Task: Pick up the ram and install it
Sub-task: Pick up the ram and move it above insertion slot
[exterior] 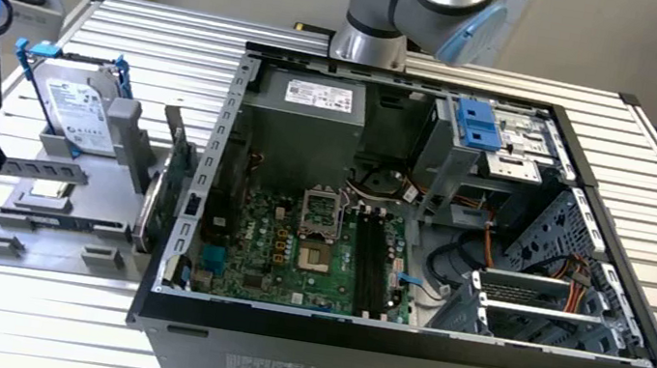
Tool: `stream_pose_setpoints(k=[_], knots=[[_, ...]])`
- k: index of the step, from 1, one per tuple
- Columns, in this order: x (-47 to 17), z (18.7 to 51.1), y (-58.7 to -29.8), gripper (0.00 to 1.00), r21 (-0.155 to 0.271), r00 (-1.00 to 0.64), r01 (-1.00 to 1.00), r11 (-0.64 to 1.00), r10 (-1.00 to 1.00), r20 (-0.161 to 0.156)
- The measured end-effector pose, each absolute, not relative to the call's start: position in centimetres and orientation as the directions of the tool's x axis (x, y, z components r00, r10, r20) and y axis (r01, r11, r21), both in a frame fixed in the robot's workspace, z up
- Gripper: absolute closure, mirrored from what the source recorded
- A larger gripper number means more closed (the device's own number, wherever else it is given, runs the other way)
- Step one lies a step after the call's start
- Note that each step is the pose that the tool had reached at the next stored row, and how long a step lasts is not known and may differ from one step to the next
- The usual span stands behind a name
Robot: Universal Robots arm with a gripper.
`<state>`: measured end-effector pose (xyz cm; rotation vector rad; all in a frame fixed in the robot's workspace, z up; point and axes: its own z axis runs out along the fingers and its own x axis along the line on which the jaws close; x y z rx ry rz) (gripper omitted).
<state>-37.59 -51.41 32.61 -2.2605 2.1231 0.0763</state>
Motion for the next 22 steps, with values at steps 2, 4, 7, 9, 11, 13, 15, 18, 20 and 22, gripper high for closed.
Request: stream_pose_setpoints(k=[2, 4, 7, 9, 11, 13, 15, 18, 20, 22], knots=[[-37.6, 32.8, -51.4, 1.00, 0.005, 0.062, -0.998, -0.063, -0.996, -0.065], [-37.6, 33.0, -51.4, 1.00, 0.004, 0.062, -0.998, -0.063, -0.996, -0.067], [-37.6, 33.3, -51.4, 1.00, 0.004, 0.062, -0.998, -0.063, -0.995, -0.072], [-37.6, 33.6, -51.4, 1.00, 0.004, 0.062, -0.998, -0.063, -0.995, -0.075], [-37.6, 33.7, -51.4, 1.00, 0.004, 0.062, -0.998, -0.063, -0.995, -0.078], [-37.6, 33.9, -51.4, 1.00, 0.004, 0.062, -0.998, -0.063, -0.995, -0.080], [-37.6, 34.1, -51.4, 1.00, 0.003, 0.062, -0.998, -0.063, -0.995, -0.084], [-37.6, 34.4, -51.4, 1.00, 0.003, 0.062, -0.998, -0.063, -0.994, -0.087], [-37.6, 34.5, -51.4, 1.00, 0.003, 0.062, -0.998, -0.063, -0.994, -0.089], [-37.6, 34.6, -51.4, 1.00, 0.003, 0.062, -0.998, -0.063, -0.994, -0.091]])
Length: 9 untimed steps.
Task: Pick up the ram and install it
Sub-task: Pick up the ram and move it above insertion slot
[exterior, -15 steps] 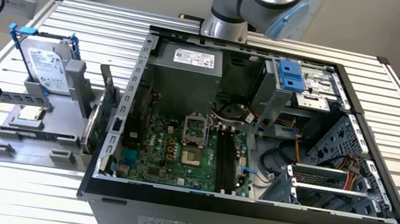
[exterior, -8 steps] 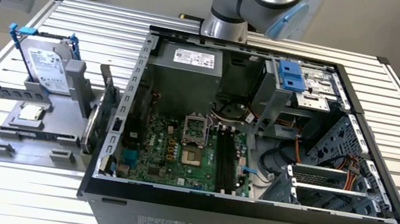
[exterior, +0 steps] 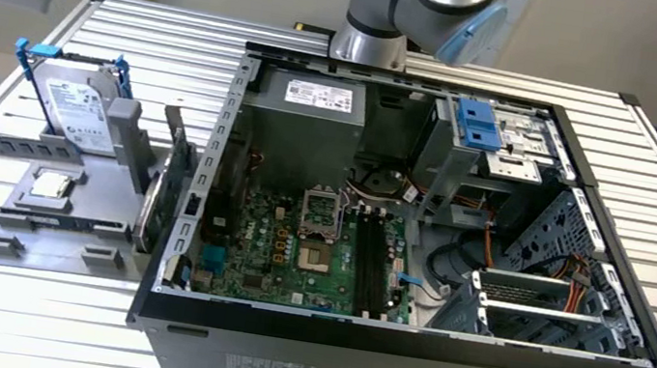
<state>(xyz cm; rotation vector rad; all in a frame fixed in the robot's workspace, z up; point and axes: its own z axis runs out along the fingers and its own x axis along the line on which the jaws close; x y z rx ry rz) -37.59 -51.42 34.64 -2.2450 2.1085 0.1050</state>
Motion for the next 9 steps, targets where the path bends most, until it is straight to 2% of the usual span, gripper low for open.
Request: stream_pose_setpoints(k=[9], knots=[[-37.63, 35.31, -51.42, 1.00, 0.002, 0.062, -0.998, -0.062, -0.993, -0.101]])
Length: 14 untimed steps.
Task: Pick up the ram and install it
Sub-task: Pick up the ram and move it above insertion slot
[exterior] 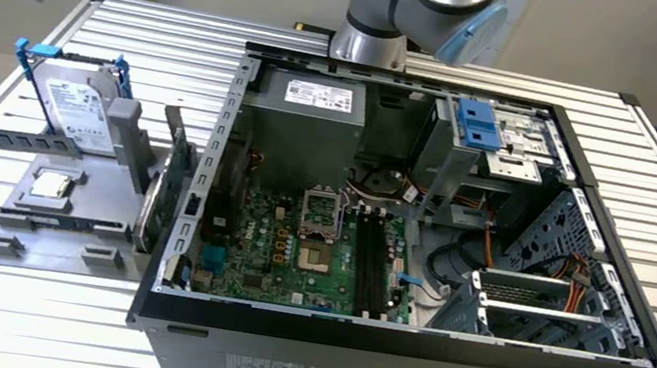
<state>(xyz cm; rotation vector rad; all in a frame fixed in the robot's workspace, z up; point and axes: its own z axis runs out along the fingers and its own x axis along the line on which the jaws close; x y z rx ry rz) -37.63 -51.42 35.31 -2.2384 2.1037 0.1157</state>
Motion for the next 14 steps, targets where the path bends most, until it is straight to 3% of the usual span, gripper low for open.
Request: stream_pose_setpoints(k=[14], knots=[[-37.7, 36.6, -51.4, 1.00, 0.001, 0.008, -1.000, -0.008, -0.992, -0.122]])
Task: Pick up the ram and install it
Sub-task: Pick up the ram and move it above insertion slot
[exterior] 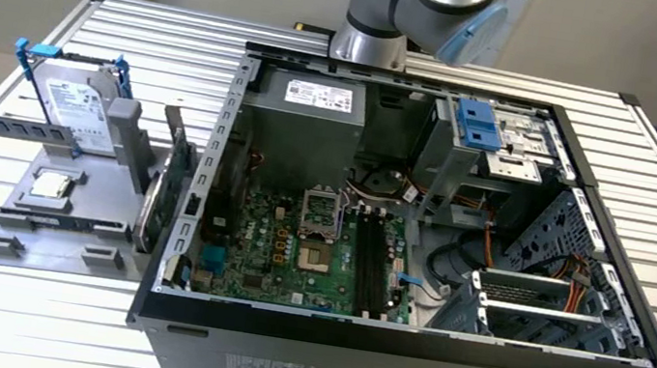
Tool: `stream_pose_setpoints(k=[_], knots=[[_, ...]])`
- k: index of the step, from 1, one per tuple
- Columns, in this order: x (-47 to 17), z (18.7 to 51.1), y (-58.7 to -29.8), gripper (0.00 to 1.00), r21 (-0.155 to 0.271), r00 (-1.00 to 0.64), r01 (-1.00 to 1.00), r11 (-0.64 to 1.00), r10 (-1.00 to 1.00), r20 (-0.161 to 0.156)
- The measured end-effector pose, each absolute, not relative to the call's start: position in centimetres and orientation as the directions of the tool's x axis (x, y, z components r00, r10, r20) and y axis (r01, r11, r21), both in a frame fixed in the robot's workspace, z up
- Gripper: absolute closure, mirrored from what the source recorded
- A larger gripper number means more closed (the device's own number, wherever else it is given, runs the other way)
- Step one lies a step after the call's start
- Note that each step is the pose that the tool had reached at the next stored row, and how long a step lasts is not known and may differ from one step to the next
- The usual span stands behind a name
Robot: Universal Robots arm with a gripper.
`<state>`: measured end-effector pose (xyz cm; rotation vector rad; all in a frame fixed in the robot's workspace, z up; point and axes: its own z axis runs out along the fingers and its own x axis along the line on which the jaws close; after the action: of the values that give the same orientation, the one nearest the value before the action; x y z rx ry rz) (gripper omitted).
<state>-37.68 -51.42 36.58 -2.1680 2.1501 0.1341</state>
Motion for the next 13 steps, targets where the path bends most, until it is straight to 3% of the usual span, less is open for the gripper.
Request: stream_pose_setpoints(k=[13], knots=[[-37.8, 38.5, -51.4, 1.00, 0.001, 0.003, -1.000, -0.003, -0.992, -0.123]])
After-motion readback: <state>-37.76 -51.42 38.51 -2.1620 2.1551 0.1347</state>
